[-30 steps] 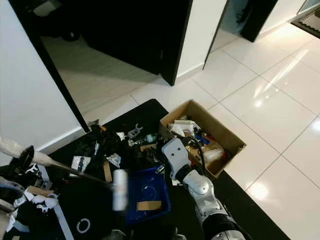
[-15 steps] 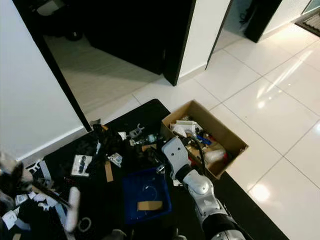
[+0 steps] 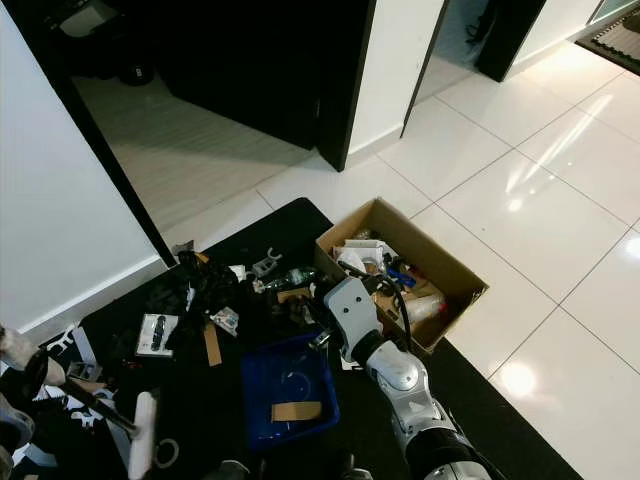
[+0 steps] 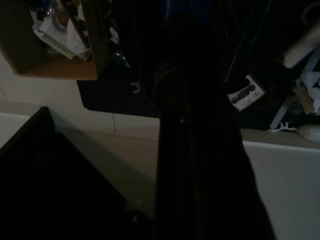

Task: Sweep floor

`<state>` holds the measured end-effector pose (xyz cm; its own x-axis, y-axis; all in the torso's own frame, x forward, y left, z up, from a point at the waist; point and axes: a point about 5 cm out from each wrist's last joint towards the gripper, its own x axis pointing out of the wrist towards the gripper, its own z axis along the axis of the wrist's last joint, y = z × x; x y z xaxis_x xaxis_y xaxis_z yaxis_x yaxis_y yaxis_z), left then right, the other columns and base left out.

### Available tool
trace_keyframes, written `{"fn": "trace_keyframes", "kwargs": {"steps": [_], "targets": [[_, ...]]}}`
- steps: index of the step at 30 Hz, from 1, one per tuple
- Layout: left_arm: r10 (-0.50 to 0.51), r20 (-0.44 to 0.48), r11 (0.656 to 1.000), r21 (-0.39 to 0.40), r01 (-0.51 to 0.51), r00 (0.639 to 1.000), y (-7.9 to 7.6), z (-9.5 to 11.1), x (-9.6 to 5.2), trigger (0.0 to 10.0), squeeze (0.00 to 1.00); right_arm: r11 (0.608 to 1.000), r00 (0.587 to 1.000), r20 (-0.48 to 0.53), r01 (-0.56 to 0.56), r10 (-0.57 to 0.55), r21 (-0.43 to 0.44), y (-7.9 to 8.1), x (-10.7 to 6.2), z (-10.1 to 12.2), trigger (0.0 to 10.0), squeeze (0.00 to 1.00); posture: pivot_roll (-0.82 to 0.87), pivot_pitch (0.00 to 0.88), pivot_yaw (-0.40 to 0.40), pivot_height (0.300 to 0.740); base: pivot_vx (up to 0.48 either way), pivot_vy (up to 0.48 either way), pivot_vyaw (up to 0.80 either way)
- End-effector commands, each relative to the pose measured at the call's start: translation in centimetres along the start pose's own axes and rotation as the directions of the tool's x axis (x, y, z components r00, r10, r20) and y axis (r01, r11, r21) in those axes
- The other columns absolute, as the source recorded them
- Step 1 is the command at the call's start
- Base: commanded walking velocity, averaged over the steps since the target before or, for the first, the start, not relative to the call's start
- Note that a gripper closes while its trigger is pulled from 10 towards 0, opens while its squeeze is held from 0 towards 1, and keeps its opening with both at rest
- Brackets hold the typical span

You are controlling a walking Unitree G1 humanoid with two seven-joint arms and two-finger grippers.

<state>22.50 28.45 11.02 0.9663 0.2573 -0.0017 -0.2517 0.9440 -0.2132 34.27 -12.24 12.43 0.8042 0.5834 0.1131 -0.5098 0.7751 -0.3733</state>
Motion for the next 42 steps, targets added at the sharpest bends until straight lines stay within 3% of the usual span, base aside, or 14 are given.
{"fn": "trace_keyframes", "kwargs": {"steps": [1,3,5,14,16,18,20,22,23,25,26,35,39,42], "targets": [[0.031,-0.053,0.991,-0.127,-0.038,0.998,0.1,-1.3,-0.7,10.0,0.00,1.000,0.999,-0.036,-0.006,0.005,-0.018,0.0,-0.5,-0.7,10.0,0.00,0.16,0.372,-0.011,0.740,0.000,0.000,0.00],[0.040,-0.006,0.967,-0.251,-0.040,0.999,-0.6,-0.4,-0.2,10.0,0.00,1.000,0.999,-0.036,-0.006,0.006,-0.019,0.0,-0.5,-0.7,10.0,0.00,0.16,0.372,-0.011,0.740,0.000,0.000,0.00],[0.037,0.000,0.966,-0.258,-0.036,0.999,-0.7,-0.3,-0.2,10.0,0.00,1.000,0.999,-0.036,-0.006,0.006,-0.019,0.0,-0.5,-0.7,10.0,0.00,0.16,0.373,-0.011,0.740,0.000,0.000,0.00],[-0.029,0.109,0.976,-0.210,0.051,0.994,-1.1,3.6,1.0,10.0,0.00,1.000,0.999,-0.041,-0.003,0.002,-0.018,0.0,-0.7,-0.9,10.0,0.00,0.17,0.373,-0.005,0.740,0.000,0.000,0.00],[-0.080,0.155,0.978,-0.180,0.108,0.985,-1.7,5.6,1.4,10.0,0.00,1.000,0.999,-0.041,-0.003,0.002,-0.017,0.1,-0.7,-0.9,10.0,0.00,0.17,0.373,-0.004,0.740,0.000,0.000,0.00],[-0.080,0.155,0.978,-0.180,0.108,0.985,-1.7,5.6,1.4,10.0,0.00,1.000,0.999,-0.041,-0.003,0.002,-0.017,0.1,-0.7,-0.9,10.0,0.00,0.17,0.373,-0.004,0.740,0.000,0.000,0.00],[-0.117,0.165,0.980,-0.140,0.140,0.979,-2.0,6.4,1.4,10.0,0.00,1.000,0.999,-0.041,-0.003,0.003,-0.016,0.1,-0.7,-0.9,10.0,0.00,0.17,0.373,-0.003,0.740,0.000,0.000,0.00],[-0.220,0.116,0.975,0.041,0.217,0.969,-2.4,7.1,1.1,10.0,0.00,1.000,0.999,-0.040,-0.004,0.003,-0.015,0.2,-0.6,-0.9,10.0,0.00,0.17,0.374,0.003,0.740,0.000,0.000,0.00],[-0.281,0.068,0.953,0.135,0.270,0.957,-2.6,7.2,0.6,10.0,0.00,1.000,0.999,-0.040,-0.003,0.002,-0.015,0.2,-0.6,-0.9,10.0,0.00,0.18,0.375,0.007,0.740,0.000,0.000,0.00],[-0.317,0.031,0.933,0.189,0.305,0.948,-2.6,7.2,0.2,10.0,0.00,1.000,0.999,-0.040,-0.002,0.001,-0.015,0.2,-0.7,-0.9,10.0,0.00,0.18,0.375,0.007,0.740,0.000,0.000,0.00],[-0.382,-0.037,0.888,0.264,0.377,0.924,-2.6,7.7,-0.9,10.0,0.00,1.000,0.999,-0.044,0.001,-0.002,-0.015,0.1,-0.8,-1.0,10.0,0.00,0.18,0.377,0.010,0.740,0.000,0.000,0.00],[-0.433,-0.203,0.801,0.361,0.478,0.878,-1.8,7.4,-2.8,10.0,0.00,1.000,0.999,-0.048,0.001,-0.001,-0.012,0.3,-0.8,-1.1,10.0,0.00,0.19,0.380,0.013,0.740,0.000,0.000,0.00],[-0.489,-0.383,0.699,0.365,0.615,0.784,-1.0,6.4,-4.7,10.0,0.00,1.000,0.999,-0.049,-0.001,0.000,-0.011,0.3,-0.7,-1.1,10.0,0.00,0.19,0.381,0.009,0.740,0.000,0.000,0.00],[-0.433,-0.453,0.649,0.443,0.618,0.779,0.5,6.2,-4.9,10.0,0.00,1.000,0.999,-0.048,-0.004,0.003,-0.011,0.2,-0.7,-1.1,10.0,0.00,0.19,0.381,0.005,0.740,0.000,0.000,0.00]]}}
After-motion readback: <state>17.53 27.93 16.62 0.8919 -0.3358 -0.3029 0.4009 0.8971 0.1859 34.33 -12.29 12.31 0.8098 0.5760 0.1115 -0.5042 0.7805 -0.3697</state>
